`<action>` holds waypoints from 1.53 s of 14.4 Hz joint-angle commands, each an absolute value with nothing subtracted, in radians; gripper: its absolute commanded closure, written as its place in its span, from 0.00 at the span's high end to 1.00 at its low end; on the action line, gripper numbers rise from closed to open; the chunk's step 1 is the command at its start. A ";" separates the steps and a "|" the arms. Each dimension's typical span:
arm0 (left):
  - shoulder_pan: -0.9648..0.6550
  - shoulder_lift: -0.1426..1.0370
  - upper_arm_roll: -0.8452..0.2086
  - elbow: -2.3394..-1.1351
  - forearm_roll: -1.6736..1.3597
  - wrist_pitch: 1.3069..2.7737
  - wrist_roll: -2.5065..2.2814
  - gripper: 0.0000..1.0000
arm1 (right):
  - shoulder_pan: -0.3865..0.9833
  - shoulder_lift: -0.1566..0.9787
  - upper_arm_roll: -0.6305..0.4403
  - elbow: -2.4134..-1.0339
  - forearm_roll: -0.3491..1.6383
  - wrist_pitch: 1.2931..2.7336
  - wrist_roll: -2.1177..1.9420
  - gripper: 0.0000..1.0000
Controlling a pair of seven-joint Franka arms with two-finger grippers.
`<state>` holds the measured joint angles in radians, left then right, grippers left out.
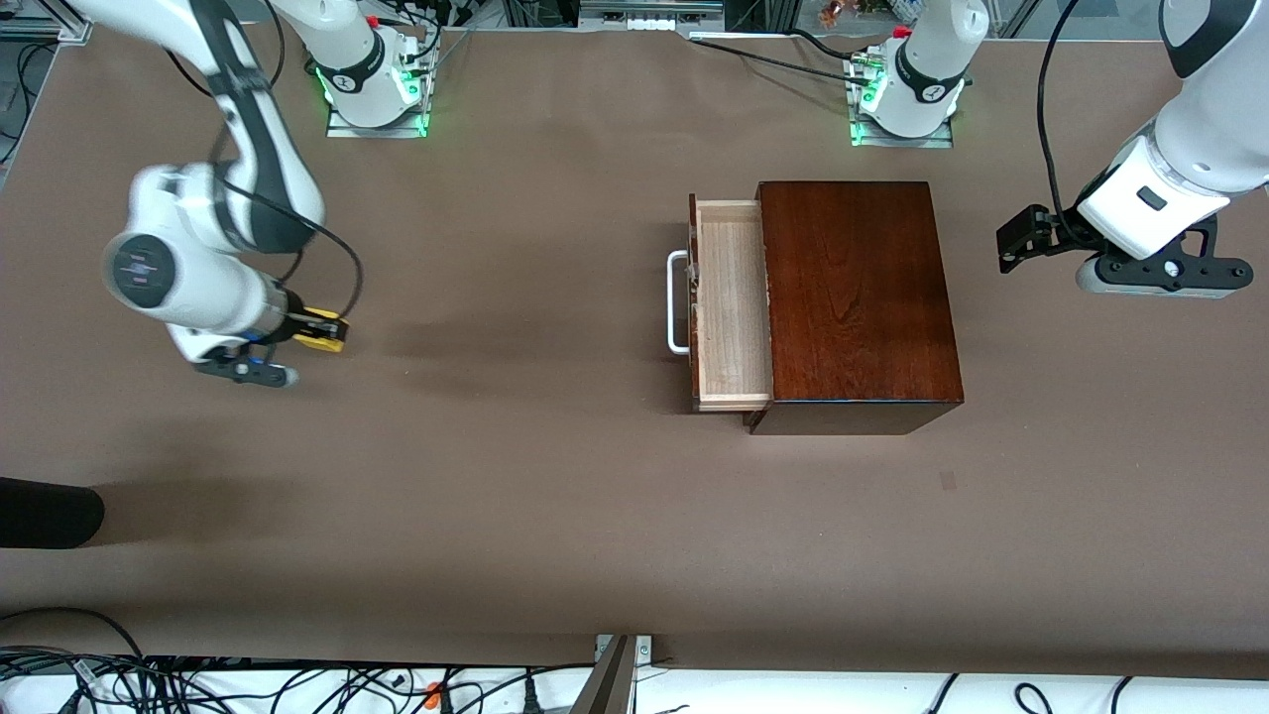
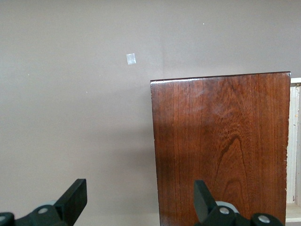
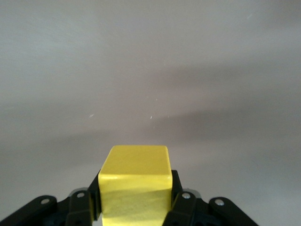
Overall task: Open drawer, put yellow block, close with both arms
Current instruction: 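Lift the yellow cube and carry it over the open drawer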
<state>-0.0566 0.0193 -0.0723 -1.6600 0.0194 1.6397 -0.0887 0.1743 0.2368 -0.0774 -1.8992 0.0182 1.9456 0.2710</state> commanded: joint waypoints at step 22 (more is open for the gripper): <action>-0.046 0.008 -0.072 -1.655 0.005 1.618 -0.066 1.00 | 0.885 0.727 0.028 -1.005 0.176 1.862 2.348 0.00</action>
<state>-0.0543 0.0191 -0.0712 -1.6580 0.0194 1.6350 -0.0887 0.8546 0.6791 0.0421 -1.0859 0.1906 1.8439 2.2468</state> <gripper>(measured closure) 0.000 0.445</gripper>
